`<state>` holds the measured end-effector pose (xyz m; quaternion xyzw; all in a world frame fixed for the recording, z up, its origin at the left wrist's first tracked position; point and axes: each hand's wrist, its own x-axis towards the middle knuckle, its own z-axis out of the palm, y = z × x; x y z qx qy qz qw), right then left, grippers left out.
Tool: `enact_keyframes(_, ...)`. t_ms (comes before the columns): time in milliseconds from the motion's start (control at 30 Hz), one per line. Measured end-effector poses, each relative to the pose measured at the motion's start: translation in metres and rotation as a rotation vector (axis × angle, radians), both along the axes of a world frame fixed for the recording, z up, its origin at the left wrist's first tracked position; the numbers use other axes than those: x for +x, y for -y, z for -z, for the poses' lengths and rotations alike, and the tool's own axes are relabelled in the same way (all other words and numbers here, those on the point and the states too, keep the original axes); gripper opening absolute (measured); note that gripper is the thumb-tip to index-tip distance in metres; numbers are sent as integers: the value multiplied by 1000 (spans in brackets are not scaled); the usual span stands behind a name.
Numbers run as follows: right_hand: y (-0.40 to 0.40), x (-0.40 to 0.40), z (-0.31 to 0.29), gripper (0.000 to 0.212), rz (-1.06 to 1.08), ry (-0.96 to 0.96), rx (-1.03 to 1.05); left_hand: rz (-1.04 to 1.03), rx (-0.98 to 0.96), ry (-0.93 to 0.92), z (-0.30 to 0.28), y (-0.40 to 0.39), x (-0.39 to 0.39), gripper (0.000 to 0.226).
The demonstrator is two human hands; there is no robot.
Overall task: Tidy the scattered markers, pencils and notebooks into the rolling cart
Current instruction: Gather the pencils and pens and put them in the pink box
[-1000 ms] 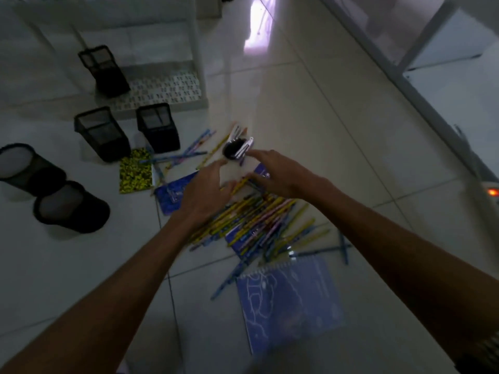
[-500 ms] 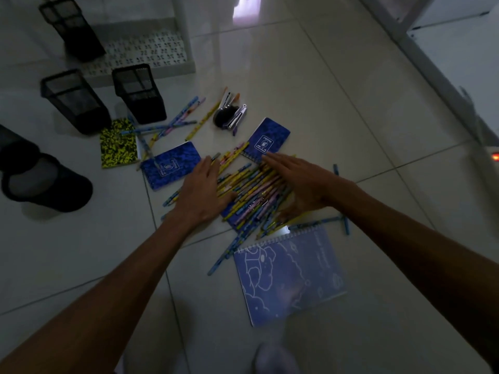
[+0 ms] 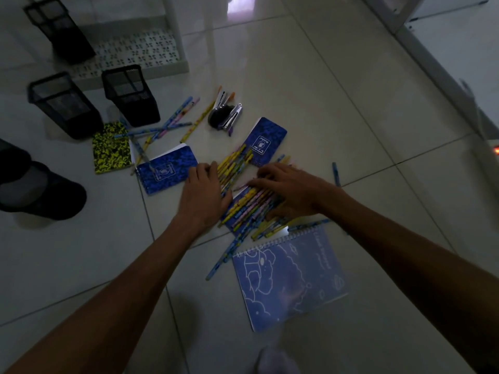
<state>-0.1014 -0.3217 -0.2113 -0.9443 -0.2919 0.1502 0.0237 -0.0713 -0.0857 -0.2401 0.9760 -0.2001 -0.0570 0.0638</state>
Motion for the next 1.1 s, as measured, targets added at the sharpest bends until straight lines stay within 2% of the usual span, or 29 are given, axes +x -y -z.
enact_keyframes(167, 2, 7, 6, 78, -64, 73, -53, 27, 125, 37, -2, 0, -6, 50)
enact_keyframes(267, 4, 9, 9, 75, -66, 63, -69, 108, 259, 129, 2, 0, -7, 17)
enact_keyframes(333, 5, 8, 10, 75, -49, 49, -73, 167, 360, 88, 6, 0, -8, 20)
enact_keyframes(367, 4, 7, 12, 73, -39, 52, -75, 174, 350, 81, 4, -1, -9, 21)
enact_keyframes(433, 2, 8, 15, 67, -27, 72, -74, 118, 255, -7, -4, 1, -6, 12)
enact_keyframes(533, -1, 10, 17, 53, -20, 87, -72, -111, -11, -144, -10, 2, 2, 40)
enact_keyframes(600, 0, 11, 15, 48, -43, 105, -77, -214, -142, -198, -5, 0, 5, 39)
enact_keyframes(667, 2, 10, 16, 42, -64, 124, -68, -234, -155, -196, -1, -5, 5, 38)
enact_keyframes(733, 2, 9, 19, 46, -74, 113, -52, -176, -157, -147, 3, -10, 4, 36)
enact_keyframes(800, 2, 9, 21, 46, -62, 70, -32, -181, -247, -153, 3, -14, 7, 28)
enact_keyframes(967, 7, 6, 20, 44, 127, -11, 59, -260, -488, -189, -2, -23, 14, 24)
enact_keyframes(1100, 11, 2, 18, 44, 361, -84, 198, -349, -589, -232, -2, -28, 18, 25)
